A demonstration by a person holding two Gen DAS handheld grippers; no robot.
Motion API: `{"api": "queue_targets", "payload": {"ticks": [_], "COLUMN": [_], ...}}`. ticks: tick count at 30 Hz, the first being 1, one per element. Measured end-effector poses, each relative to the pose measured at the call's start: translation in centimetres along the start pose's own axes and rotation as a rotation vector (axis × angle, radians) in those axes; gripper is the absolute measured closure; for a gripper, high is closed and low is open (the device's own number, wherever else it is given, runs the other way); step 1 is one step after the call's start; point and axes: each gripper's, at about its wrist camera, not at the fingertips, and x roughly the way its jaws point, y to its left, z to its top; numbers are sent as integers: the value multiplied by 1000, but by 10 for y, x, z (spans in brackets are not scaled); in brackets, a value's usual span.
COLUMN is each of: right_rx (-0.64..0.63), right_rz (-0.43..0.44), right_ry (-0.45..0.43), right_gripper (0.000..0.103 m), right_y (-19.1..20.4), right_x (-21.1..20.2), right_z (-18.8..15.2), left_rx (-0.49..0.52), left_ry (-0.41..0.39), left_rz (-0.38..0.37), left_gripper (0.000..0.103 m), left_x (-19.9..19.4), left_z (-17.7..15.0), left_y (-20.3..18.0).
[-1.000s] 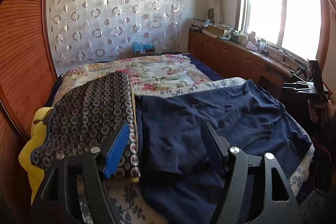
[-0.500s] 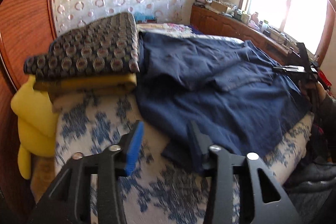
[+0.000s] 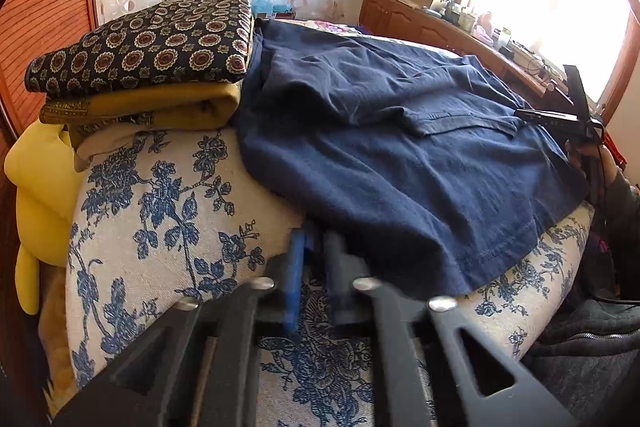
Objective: Fold small clothes
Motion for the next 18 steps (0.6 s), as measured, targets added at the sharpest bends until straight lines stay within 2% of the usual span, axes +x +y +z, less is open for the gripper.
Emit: {"api": "queue_targets", "payload": {"ticks": [4,7,11,18], "right_rx": [1,7,10,59], "right_rz": [-1,4,4,16], "right_ry": [-1,-3,-5,-49], "right_gripper": [55,55,55,55], "right_y": [6,6,5,-9], "right_x": [6,7,6,-17], "right_z": [-3,-4,-5,-22], "left_rx": [-31,-52,-60,-55], "left_ry": [-63,-120,-128,-119], "left_rz": [24,42,66,100], "left_gripper": [95,96,96,95], "left_x": [-19,-49,-66,-62], "left_z": [-4,-9,-16,-19], "left_y": [-1,2,2,1]}}
